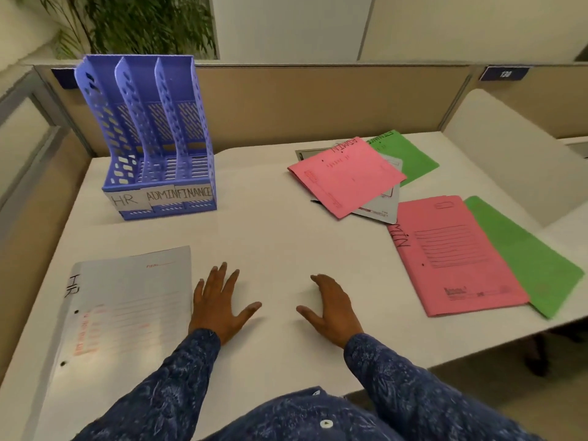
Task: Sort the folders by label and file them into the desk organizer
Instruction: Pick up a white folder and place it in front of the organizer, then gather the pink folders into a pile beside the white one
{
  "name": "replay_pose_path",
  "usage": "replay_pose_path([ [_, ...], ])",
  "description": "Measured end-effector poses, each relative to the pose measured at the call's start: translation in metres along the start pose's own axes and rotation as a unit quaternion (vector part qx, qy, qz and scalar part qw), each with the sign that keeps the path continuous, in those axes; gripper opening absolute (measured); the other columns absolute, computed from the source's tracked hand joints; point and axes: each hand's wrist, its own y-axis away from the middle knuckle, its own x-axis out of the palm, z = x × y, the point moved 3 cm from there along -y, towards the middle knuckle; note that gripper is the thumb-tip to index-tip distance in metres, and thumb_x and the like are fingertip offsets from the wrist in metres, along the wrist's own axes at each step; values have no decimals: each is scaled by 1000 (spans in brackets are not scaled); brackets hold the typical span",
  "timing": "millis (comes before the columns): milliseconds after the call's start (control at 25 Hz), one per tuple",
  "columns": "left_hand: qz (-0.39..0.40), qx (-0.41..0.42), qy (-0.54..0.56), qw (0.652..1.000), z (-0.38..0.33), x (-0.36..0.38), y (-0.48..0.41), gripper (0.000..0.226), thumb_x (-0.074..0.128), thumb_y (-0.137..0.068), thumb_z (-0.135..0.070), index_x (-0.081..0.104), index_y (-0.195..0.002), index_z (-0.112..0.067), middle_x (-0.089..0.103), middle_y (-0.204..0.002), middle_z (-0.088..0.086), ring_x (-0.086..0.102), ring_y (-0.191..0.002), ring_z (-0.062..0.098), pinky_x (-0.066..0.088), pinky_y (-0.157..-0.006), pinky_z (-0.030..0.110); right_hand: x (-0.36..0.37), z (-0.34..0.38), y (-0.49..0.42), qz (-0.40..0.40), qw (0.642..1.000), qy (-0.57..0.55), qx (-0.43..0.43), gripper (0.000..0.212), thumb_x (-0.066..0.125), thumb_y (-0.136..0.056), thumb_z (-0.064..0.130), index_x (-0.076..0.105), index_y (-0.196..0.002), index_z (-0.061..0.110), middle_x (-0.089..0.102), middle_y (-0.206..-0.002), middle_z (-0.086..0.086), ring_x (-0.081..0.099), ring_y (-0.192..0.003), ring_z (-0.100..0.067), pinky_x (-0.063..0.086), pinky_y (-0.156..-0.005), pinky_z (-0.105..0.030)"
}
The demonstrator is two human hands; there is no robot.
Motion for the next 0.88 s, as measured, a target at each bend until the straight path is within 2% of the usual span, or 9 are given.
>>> replay_pose_path([
  [200,44,60,-49,996,-67,20,-22,113,4,-64,-97,2,-156,-31,-17,-163,-5,-16,-150,16,-8,-122,46,-39,-59,11,-48,996,49,57,93,52,-83,73,18,-155,25,10,-164,-1,9,-151,-20,15,-122,-44],
  [360,67,91,-87,990,-106,36,-34,113,4,-65,-97,-1,-155,-30,-21,-161,-4,-17,-150,16,-8,-121,46,-52,-100,18,-37,992,66,102,97,48,-82,76,11,-156,26,2,-165,-1,1,-152,-21,7,-123,-45],
  [520,76,102,-103,986,-128,50,-43,112,4,-65,-97,-3,-155,-31,-24,-159,-6,-18,-149,16,-9,-121,45,-57,-125,19,-25,992,62,111,98,46,-81,78,8,-156,27,0,-165,-1,-1,-152,-20,3,-123,-43],
  [720,74,102,-114,985,-146,54,-65,112,5,-66,-96,0,-156,-29,-18,-162,-3,-17,-150,15,-8,-121,46,-70,-143,-2,-24,993,53,102,98,45,-82,77,6,-156,26,-2,-165,0,-3,-152,-18,-1,-123,-40],
  [880,63,105,-132,984,-155,41,-102,114,0,-65,-95,2,-156,-28,-14,-164,-1,-13,-151,17,-6,-122,47,-83,-150,-33,-25,994,13,107,98,50,-83,74,7,-156,25,2,-165,1,2,-152,-17,3,-122,-39],
])
